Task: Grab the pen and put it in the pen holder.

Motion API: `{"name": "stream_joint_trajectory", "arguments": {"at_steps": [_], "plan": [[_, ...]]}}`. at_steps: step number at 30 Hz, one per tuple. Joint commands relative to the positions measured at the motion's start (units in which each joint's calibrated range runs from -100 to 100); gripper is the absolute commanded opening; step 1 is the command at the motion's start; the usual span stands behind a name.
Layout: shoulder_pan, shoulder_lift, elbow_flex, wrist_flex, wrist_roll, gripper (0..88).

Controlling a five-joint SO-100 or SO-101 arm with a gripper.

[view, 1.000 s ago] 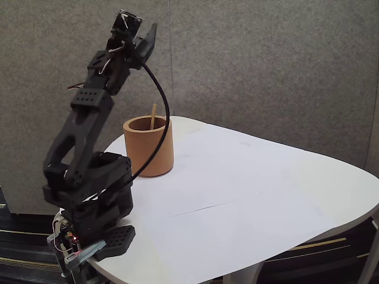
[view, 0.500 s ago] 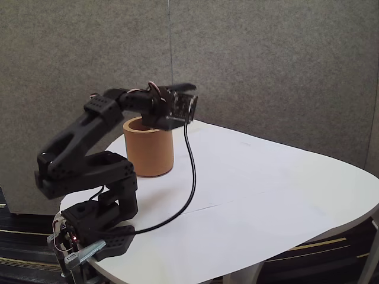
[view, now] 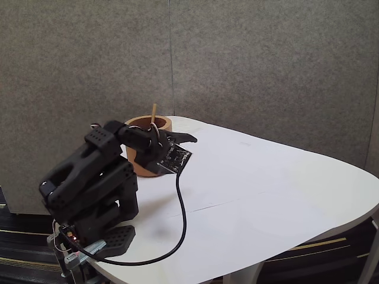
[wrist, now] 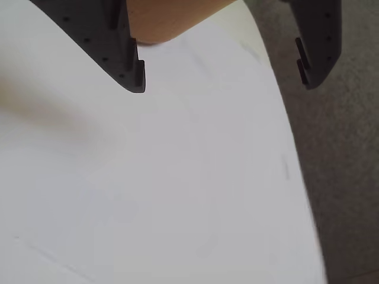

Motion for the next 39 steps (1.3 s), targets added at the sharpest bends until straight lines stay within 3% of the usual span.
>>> {"name": "stream_joint_trajectory", "arguments": {"at_steps": [1,9,39], "plan": [[0.33,-0.86,0.54,6.86,-2.56,37.3],[0.33,-0.86,2.53,13.64,-3.83,37.3],[0.04,-0.94,2.44,13.47,-3.41,37.3]]}}
